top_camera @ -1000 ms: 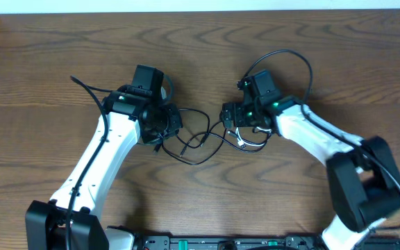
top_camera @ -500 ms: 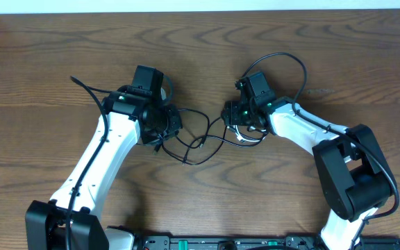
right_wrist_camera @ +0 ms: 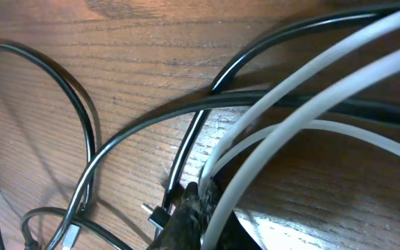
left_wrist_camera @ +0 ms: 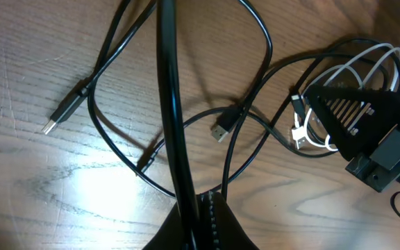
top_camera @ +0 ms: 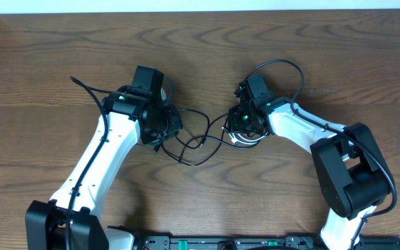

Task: Untangle cables

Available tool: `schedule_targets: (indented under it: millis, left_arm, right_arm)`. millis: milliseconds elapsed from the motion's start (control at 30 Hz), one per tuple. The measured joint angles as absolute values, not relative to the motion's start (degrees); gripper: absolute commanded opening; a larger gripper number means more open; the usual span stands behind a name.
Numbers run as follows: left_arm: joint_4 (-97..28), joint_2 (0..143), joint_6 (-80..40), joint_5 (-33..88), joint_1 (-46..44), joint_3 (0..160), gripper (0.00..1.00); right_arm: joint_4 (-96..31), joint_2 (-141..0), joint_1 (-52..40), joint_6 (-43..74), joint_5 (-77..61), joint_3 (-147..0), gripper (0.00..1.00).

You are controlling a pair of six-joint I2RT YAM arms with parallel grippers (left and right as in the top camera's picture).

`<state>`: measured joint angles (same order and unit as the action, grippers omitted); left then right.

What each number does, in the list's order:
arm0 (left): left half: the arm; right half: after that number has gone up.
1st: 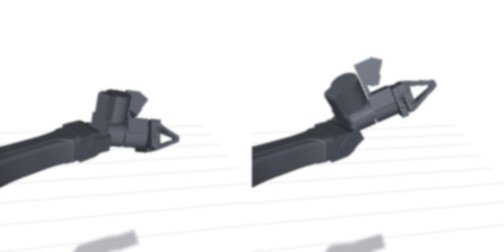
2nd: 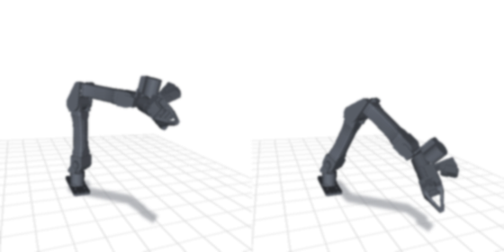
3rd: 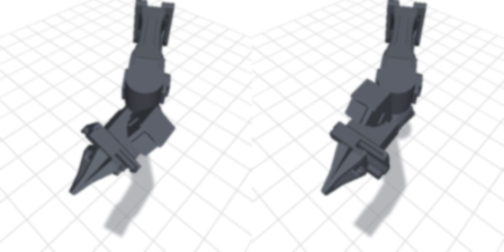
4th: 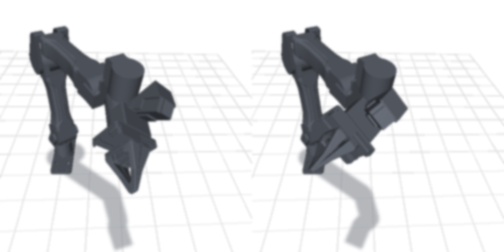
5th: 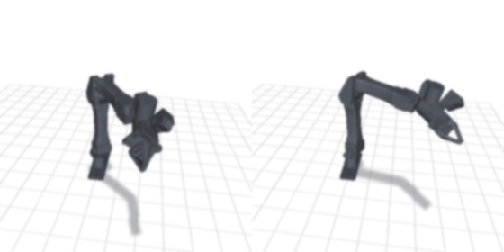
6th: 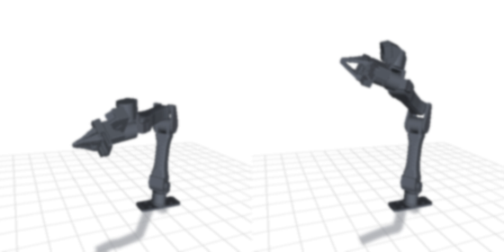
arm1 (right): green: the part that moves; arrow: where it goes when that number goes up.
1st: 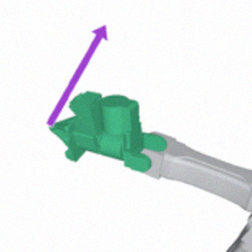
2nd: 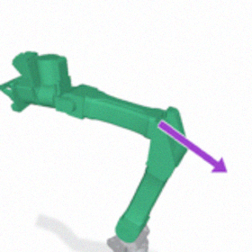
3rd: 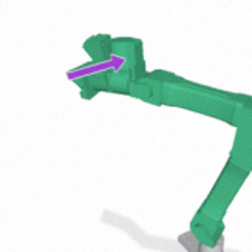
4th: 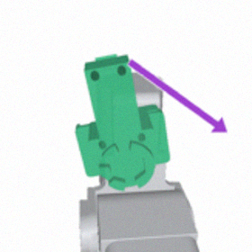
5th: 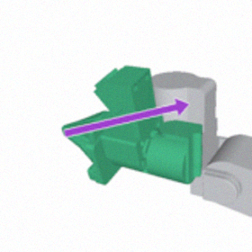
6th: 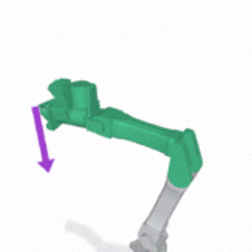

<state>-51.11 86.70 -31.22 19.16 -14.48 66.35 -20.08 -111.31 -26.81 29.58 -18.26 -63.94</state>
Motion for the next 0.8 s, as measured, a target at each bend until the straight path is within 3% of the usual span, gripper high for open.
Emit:
schedule_targets:
  millis: [133,400,800]
  left_arm:
    - [-51.11,86.70,-31.22,19.16,-14.48,66.35,0.07]
    - [-52.27,86.70,-31.20,17.47,-14.48,66.35,0.08]
    - [-57.78,86.70,-32.08,4.01,-14.46,66.35,0.08]
  right_arm:
    - [-21.02,-111.31,-26.57,27.92,-18.81,-63.96,0.01]
    - [-34.92,-109.08,-20.43,17.69,-23.70,-66.02,0.01]
    - [-36.60,-85.54,6.15,12.97,-34.33,-74.19,0.01]
